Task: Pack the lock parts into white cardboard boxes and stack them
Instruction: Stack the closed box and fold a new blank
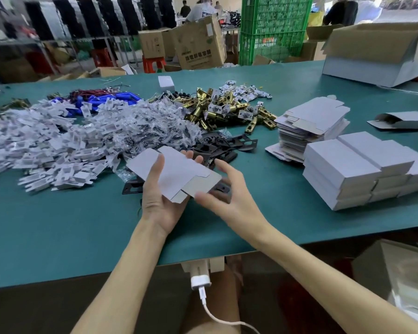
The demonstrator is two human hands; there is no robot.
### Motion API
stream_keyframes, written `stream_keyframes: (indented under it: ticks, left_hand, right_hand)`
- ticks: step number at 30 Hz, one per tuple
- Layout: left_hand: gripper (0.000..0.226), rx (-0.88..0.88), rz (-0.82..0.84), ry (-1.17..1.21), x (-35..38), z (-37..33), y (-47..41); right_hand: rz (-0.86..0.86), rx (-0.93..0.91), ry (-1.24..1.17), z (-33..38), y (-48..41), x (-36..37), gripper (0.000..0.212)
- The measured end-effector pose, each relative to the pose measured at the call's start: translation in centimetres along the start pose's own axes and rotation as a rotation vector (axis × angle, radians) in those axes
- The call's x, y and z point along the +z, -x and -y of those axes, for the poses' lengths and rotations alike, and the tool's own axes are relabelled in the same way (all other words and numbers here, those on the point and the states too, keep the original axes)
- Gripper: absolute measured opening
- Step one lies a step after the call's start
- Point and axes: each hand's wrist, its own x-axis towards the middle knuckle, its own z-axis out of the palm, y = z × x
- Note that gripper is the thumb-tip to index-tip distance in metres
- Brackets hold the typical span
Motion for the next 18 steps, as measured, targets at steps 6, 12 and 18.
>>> stream_keyframes:
  ticks: [6,12,18]
  left_hand:
    - [0.034,-0.008,0.109,-0.134,0.2,0.7,0.0]
    - [0.051,-0.08,0.176,-0.168,0.2,0.7,0.2]
    - [0.049,-0.109,0.154,-0.162,0.1,0.8,0.2]
  right_hand:
    - [-0.028,0.266,-0.345,-0.3,-1.7,0.1,0.038]
    - [-0.101,0.265,-0.343,-1.3,-1.9,0.7,0.033]
    - [-0.115,0.218,-0.312,-1.7,-1.7,1.1,0.029]
